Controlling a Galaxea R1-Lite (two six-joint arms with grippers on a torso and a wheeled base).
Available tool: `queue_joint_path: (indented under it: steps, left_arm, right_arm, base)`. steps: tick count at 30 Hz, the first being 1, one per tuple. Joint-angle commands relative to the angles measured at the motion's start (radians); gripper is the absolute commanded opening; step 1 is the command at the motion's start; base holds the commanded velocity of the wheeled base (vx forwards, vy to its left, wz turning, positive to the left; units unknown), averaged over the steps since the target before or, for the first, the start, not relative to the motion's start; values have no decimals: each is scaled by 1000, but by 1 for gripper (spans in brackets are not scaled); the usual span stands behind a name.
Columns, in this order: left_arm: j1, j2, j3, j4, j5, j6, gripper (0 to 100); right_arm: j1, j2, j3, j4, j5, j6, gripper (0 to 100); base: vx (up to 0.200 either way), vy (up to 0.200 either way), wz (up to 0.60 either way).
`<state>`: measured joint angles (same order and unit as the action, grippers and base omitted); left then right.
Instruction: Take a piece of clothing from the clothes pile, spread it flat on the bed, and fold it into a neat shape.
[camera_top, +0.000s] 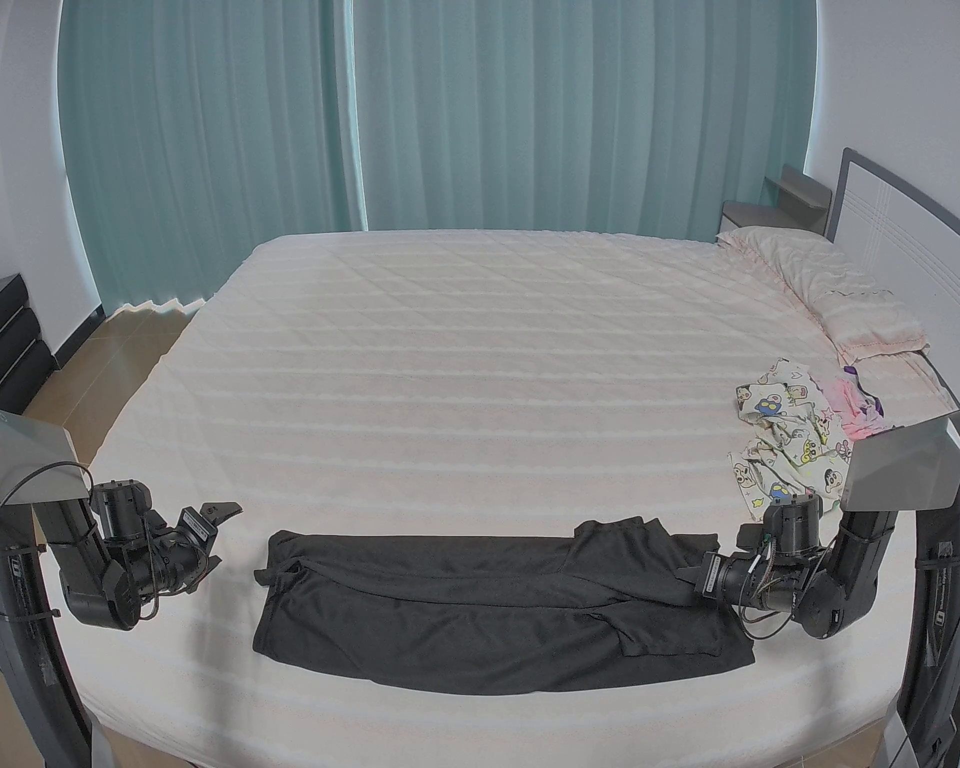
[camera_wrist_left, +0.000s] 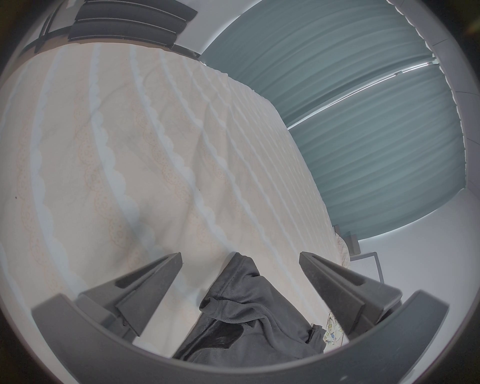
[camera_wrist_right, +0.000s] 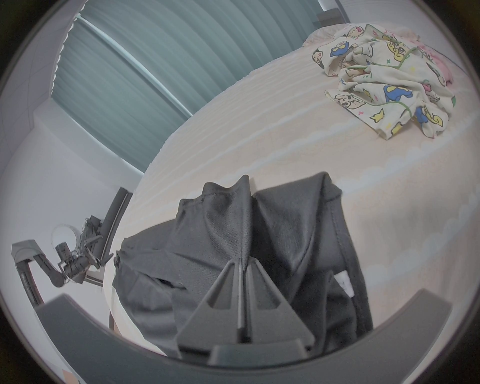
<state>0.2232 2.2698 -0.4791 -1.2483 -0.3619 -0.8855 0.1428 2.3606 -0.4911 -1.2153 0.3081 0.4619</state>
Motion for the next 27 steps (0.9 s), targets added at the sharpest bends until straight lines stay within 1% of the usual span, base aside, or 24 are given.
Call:
queue_joint_path:
  steps: [1,7,8,12,14,18,22,24,25,27]
  left_arm:
    - [1,4,2,0,0,5,100]
    - [1,4,2,0,0,5,100]
    - [1,4,2,0,0,5,100]
    - [1,4,2,0,0,7,100]
    - [1,5,2,0,0,7,100]
    - [1,5,2,0,0,7,100]
    - [1,5,2,0,0,7,100]
    - [-1,5,2,0,0,7,100]
    - [1,5,2,0,0,7,100]
    - [-1,7,2,0,0,8,100]
  right_arm:
    - [-22,-24,39,-4,3,-23,0]
    - [-35,-23,63,-6,3,-32,0]
    - [-34,-23,65,-6,3,-34,100]
    - [-26,-26,98,-6,13,-60,100]
    - [-26,-29,112,-13,40,-89,100]
    - [-37,-38,80,-61,59,-81,100]
    - [-35,-38,0,-59,52,-22,100]
    - [-35,-38,-3,-58,52,-19,100]
    - [-28,-27,-60,-50,48,32,100]
    - [-26,-11,-86,-35,46,37,100]
  base:
    - [0,0,0]
    - [0,0,0]
    - [0,0,0]
    - [0,0,0]
    - [0,0,0]
    - [0,0,0]
    - [0,0,0]
    - [0,0,0]
    - [0,0,0]
    - [0,0,0]
